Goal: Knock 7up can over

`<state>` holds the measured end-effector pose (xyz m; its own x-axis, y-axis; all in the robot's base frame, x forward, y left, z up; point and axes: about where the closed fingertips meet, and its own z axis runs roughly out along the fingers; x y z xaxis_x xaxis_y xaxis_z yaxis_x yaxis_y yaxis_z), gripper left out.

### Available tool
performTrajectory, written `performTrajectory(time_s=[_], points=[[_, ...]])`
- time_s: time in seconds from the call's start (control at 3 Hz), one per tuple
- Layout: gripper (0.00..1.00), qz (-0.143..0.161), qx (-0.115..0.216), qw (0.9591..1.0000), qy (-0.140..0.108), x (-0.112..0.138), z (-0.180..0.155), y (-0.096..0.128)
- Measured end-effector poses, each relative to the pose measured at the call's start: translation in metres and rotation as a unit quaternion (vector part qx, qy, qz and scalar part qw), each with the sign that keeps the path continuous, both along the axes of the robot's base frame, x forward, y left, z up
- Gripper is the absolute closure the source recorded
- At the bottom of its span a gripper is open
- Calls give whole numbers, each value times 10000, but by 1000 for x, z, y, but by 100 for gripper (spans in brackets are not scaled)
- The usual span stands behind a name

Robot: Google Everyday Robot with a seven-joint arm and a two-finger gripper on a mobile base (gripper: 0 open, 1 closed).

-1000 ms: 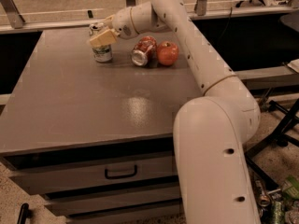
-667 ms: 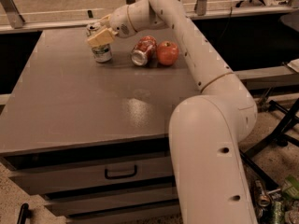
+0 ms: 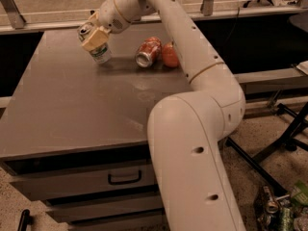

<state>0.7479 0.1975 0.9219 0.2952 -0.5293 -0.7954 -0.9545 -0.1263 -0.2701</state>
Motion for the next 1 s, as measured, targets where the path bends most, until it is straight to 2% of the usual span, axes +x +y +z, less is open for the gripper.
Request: performTrajectory(time_s=[0.33, 0.67, 1.0], points=[[100, 285, -646, 9965, -449, -12, 5, 16], [100, 264, -1231, 9898, -661, -29, 15, 26], [100, 224, -1706, 9834, -576, -52, 11, 28]])
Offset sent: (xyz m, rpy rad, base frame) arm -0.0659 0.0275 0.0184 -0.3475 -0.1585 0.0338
